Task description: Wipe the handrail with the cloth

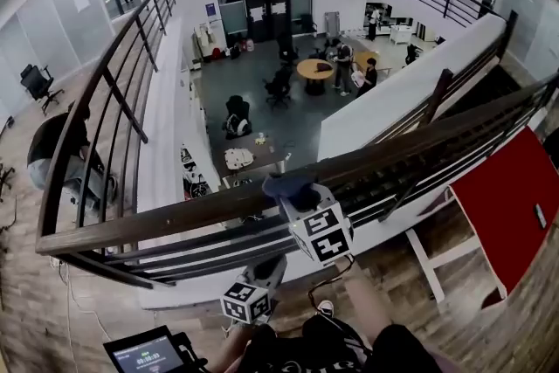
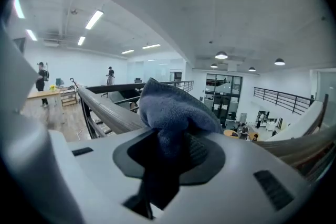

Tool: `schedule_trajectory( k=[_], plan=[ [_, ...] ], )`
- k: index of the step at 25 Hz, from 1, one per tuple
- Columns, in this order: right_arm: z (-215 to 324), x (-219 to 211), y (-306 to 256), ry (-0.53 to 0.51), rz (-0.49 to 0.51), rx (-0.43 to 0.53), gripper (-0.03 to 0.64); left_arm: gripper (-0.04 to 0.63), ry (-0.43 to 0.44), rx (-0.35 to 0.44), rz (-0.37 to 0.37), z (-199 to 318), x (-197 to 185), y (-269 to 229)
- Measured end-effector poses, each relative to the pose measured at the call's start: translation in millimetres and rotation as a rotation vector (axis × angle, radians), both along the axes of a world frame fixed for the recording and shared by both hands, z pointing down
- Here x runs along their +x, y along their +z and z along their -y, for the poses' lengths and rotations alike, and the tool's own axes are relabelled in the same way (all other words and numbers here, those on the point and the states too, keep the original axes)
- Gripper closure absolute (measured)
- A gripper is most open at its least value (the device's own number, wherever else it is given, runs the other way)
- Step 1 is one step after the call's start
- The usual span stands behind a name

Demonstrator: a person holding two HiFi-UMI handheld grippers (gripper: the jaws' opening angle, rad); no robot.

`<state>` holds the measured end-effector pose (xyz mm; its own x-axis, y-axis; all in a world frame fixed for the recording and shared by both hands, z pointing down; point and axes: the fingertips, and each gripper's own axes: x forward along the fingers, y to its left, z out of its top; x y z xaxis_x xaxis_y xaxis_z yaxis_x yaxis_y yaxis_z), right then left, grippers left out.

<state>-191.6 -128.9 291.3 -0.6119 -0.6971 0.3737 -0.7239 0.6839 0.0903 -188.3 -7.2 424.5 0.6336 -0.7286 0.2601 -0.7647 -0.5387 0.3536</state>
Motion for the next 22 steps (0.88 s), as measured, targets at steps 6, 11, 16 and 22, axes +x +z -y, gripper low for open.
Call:
schedule_trajectory(
  k=[6,11,16,22],
  plan=[
    [46.3,59.4,14.1,-0.074,-0.142,0.020,0.508,0.595,-0.101,-0.023,0.022,30.7,48.0,8.0],
    [78.7,125.8,17.3,-0.040,-0.090,0.003,0.508,0.595,-0.105,-0.029,0.042,50.4,79.3,11.0],
    [128.4,222.2,26.1,0.091,-0.089,-0.008,0.508,0.595,-0.066,-0.042,0.052,72.1,115.1,21.4],
    [184.7,356.2,25.7,0.274,-0.106,-0.030,0.508,0.595,-0.006,-0.051,0.060,90.8,161.2,26.6]
  ],
)
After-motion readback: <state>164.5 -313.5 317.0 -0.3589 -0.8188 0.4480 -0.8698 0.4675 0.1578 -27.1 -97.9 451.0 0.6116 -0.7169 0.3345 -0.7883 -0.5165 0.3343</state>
